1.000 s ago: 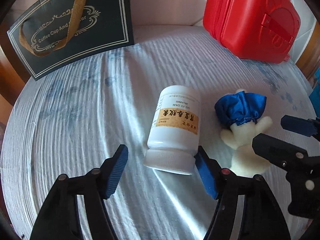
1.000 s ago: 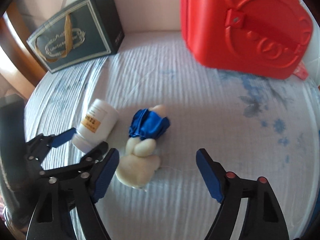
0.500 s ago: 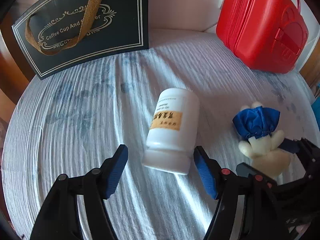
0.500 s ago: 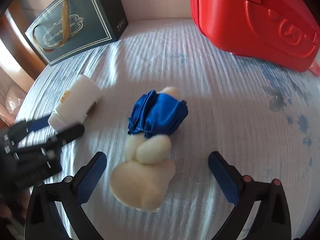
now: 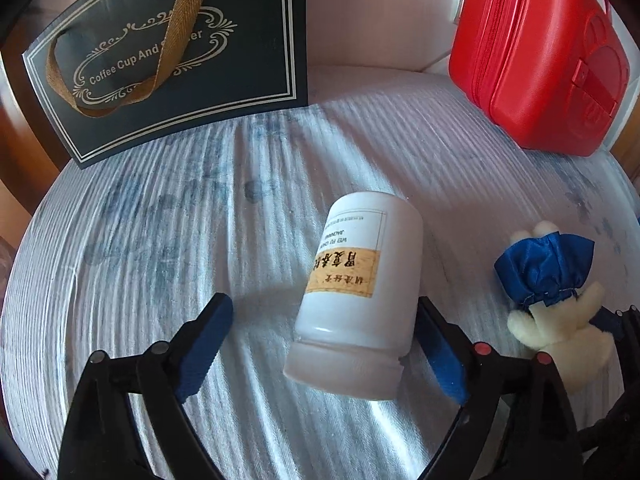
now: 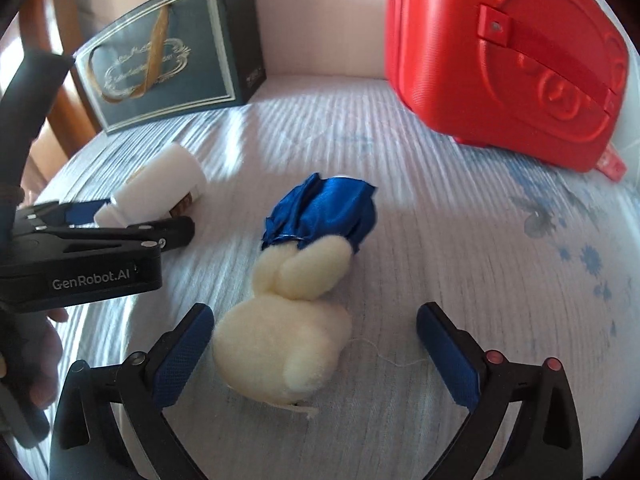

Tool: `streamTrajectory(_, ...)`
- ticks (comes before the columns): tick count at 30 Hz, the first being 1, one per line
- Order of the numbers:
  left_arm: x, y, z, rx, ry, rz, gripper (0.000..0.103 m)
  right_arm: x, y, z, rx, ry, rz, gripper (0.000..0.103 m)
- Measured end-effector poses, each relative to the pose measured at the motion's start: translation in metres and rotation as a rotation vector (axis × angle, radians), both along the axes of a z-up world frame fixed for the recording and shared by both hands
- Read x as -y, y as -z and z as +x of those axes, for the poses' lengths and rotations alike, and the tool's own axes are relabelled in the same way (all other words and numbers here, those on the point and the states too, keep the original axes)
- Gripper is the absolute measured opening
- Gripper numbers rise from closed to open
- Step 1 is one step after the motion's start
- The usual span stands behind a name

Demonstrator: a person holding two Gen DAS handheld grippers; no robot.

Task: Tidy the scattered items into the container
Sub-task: 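Close the left tool on the white pill bottle while the right tool grasps the plush bunny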

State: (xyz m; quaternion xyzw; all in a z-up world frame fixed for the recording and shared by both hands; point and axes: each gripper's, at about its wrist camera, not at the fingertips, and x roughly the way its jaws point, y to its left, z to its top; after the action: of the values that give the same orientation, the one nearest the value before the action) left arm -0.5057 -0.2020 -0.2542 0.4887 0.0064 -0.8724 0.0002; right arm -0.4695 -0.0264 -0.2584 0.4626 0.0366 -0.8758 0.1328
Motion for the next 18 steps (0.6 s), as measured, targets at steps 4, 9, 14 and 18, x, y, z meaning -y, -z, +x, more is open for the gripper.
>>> streamTrajectory(4,-0.002,0.000,0.005,-0.023,-0.001,-0.002,0.091,-0.002,-0.009,-0.002,0.041,0.040,-0.085,0.099)
streamTrajectory(9,-0.006,-0.004,0.020,-0.066,0.007,0.000,0.061,0.013,-0.002,0.002,-0.011,-0.002,0.011,0.097)
streamTrajectory(14,-0.008,-0.001,0.023,-0.090,-0.013,0.002,0.060,0.014,0.002,0.005,-0.034,-0.023,0.038,0.103)
streamTrajectory(18,-0.011,0.003,0.028,-0.101,-0.018,0.003,0.049,0.011,0.003,0.005,-0.034,-0.022,0.031,0.103)
